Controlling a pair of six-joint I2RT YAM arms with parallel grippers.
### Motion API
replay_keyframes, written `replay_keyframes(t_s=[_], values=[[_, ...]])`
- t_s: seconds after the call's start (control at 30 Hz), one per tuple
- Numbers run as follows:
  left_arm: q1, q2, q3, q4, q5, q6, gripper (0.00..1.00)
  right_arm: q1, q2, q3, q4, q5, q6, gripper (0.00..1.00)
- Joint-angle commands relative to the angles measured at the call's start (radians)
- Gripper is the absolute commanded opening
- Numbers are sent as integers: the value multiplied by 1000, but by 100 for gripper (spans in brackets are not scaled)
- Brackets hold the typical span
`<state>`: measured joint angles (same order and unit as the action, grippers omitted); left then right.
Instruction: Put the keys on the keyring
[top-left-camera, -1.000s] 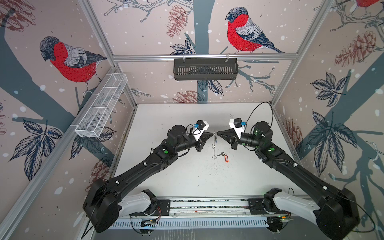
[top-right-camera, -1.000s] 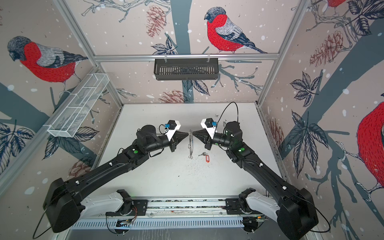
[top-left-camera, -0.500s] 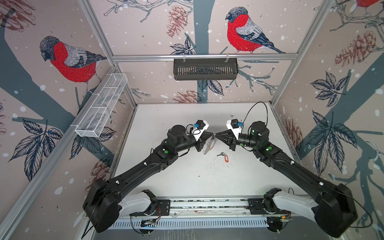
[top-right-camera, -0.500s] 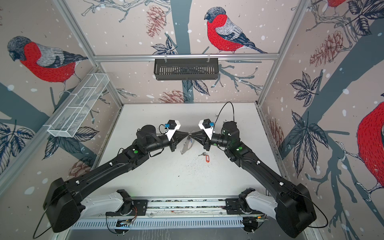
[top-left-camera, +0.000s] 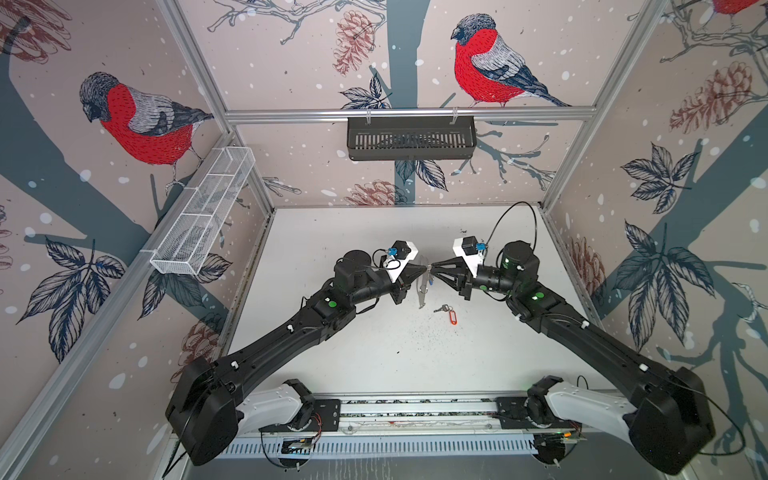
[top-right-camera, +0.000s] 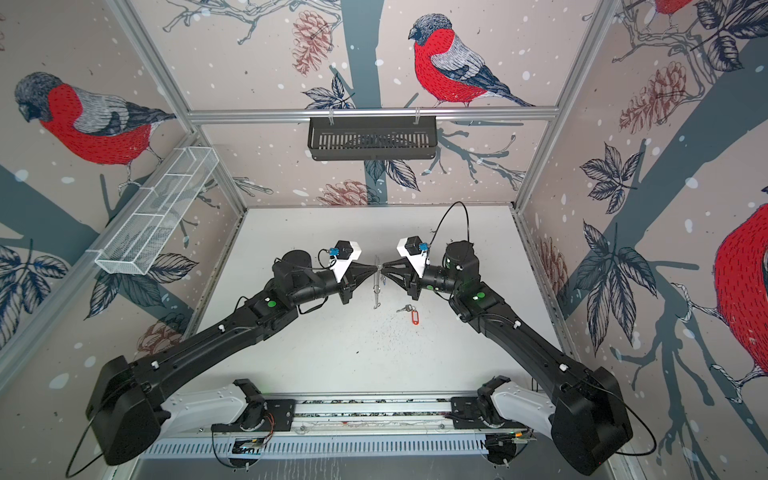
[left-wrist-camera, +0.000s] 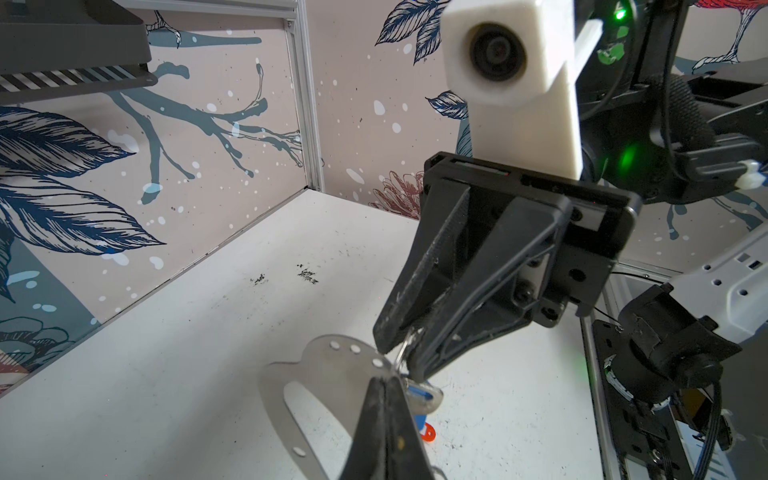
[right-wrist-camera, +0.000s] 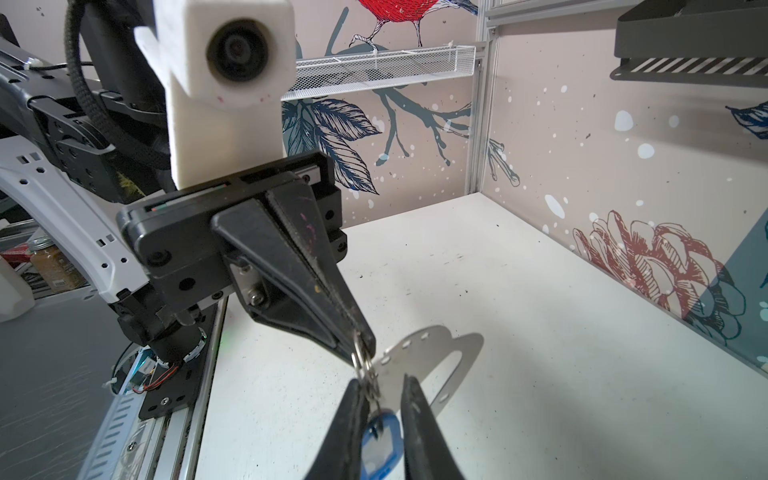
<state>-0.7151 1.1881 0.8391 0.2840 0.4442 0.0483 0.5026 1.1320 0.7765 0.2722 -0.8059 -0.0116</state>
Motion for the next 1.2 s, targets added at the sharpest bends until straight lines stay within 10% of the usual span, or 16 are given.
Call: replay_keyframes(t_s=[0.0, 1.03, 1.17], values=[[2, -5, -1, 55, 23, -13, 0, -2, 1, 11, 13, 14, -16, 20], [2, 2, 27, 5, -28, -8, 0, -2, 16, 37, -37, 2, -57, 0], [4, -31, 30, -41, -82, 11, 14, -2, 21, 50, -75, 36, -77, 0]])
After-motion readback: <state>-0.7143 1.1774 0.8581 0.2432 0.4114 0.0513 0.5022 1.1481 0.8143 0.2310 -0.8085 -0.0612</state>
